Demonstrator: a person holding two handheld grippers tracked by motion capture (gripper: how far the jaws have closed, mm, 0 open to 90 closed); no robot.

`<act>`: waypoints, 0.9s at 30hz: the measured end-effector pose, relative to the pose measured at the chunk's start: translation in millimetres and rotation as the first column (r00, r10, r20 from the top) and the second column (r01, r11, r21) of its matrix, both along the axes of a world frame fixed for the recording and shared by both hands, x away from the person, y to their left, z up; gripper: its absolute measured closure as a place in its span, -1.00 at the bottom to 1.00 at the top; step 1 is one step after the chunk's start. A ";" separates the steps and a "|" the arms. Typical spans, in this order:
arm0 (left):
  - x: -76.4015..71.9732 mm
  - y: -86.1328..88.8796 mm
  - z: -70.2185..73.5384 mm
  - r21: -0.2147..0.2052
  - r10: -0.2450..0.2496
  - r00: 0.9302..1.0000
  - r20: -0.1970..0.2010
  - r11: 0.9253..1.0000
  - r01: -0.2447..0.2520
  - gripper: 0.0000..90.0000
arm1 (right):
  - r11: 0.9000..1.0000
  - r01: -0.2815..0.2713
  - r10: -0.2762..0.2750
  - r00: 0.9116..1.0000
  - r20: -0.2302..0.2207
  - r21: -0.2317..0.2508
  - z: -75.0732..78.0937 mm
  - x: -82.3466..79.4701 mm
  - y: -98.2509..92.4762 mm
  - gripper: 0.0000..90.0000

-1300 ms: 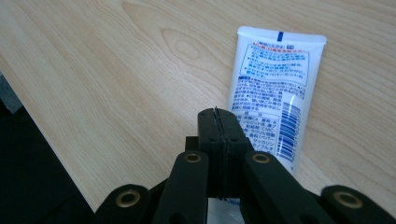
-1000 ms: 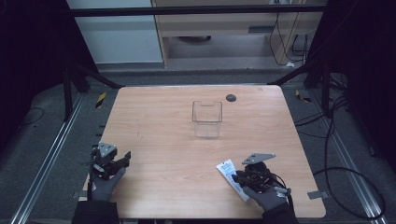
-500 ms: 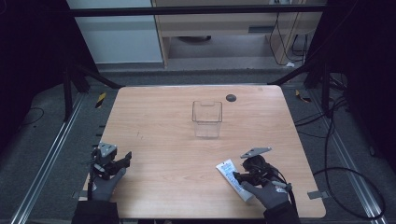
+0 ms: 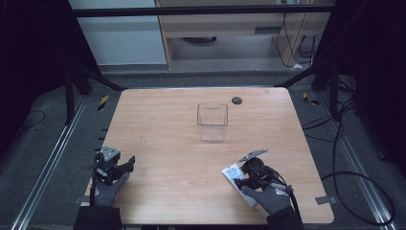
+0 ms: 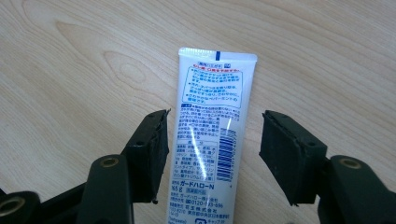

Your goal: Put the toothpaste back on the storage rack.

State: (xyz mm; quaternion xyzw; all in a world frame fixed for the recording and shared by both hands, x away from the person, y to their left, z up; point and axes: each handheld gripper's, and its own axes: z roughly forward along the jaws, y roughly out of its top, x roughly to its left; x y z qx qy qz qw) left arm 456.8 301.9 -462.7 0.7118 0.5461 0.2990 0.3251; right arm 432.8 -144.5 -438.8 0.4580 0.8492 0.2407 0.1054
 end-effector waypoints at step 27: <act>0.9 0.9 -1.2 -0.001 -0.001 1.000 -0.009 1.000 0.001 -0.12 | 0.997 -0.017 0.010 0.995 -0.104 -0.074 -22.1 7.2 10.2 -0.08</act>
